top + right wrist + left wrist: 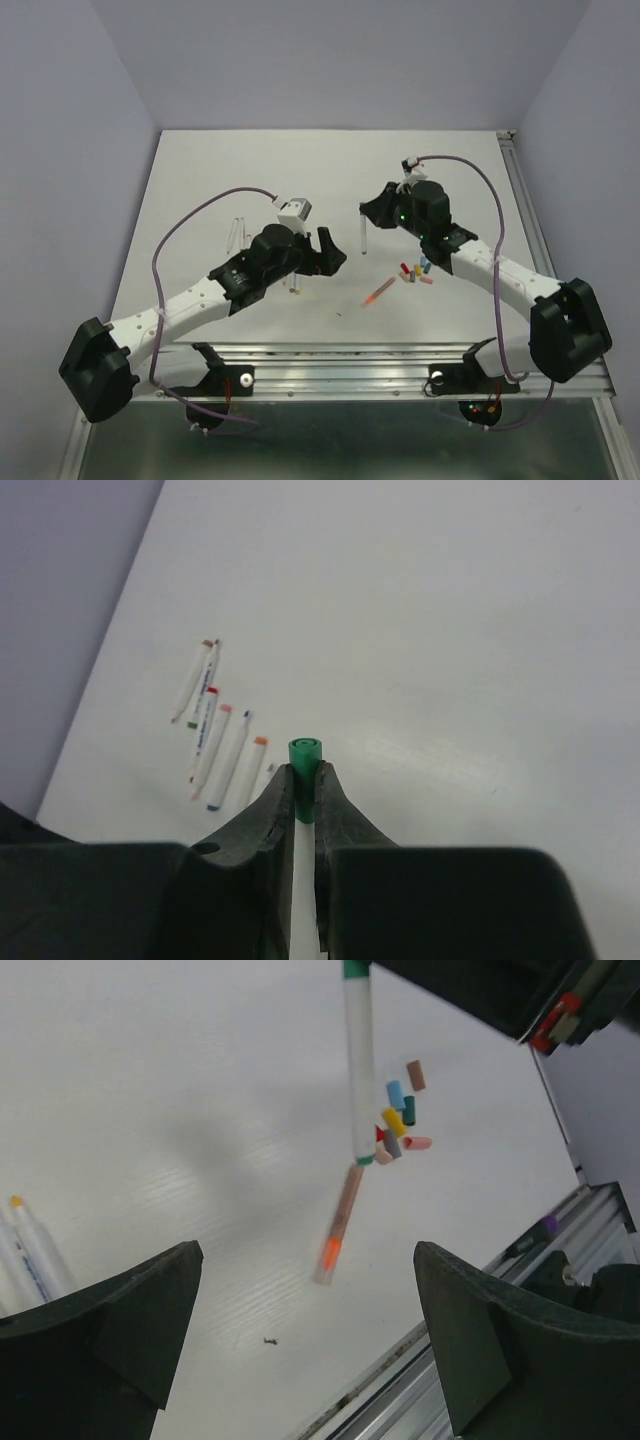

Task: Open the pen caps

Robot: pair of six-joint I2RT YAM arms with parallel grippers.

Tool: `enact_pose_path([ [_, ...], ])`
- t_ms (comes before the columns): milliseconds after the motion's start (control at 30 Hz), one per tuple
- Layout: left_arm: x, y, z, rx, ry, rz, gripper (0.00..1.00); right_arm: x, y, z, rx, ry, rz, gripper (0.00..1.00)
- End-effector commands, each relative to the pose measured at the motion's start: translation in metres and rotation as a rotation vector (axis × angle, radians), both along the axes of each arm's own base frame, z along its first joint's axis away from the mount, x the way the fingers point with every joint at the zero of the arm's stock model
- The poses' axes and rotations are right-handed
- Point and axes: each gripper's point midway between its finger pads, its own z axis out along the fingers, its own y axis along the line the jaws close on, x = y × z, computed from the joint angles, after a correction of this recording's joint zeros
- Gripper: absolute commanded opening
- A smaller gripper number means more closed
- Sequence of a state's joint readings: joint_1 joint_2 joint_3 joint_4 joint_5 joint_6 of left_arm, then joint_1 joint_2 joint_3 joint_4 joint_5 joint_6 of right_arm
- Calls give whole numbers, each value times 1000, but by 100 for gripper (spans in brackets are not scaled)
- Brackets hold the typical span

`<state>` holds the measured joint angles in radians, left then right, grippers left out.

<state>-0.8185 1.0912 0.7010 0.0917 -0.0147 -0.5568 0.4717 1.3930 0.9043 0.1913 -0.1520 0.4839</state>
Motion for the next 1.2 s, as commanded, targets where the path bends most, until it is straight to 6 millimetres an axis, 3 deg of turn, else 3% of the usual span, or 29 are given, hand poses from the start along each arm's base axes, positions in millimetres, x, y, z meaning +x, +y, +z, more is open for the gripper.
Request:
enact_pose_path([
  [0,-18,-33,33,-146,-71,-146,99,-28,14,27,302,10,-178,1],
  [233,-14,-51,20,-120,-55,-155,99,-62,18,43,442,10,-168,1],
  [367,-11,-55,16,-109,-61,-154,86,-70,19,49,476,9,-149,1],
  [433,-8,-58,18,-112,-69,-152,67,-73,22,47,485,29,-134,1],
  [500,-7,-60,21,-121,-74,-156,61,-75,25,45,481,34,-124,1],
  [633,-8,-61,22,-132,-81,-159,61,-72,26,38,469,42,-136,1],
  [933,-4,-59,21,-121,-84,-139,59,-80,51,24,429,68,-88,1],
  [1067,-4,-59,20,-118,-83,-135,35,-82,54,23,424,65,-89,1],
  [1100,-4,-58,20,-117,-80,-134,20,-83,54,24,427,61,-91,1],
  [1167,-4,-58,19,-116,-74,-131,2,-83,55,25,427,54,-90,1],
])
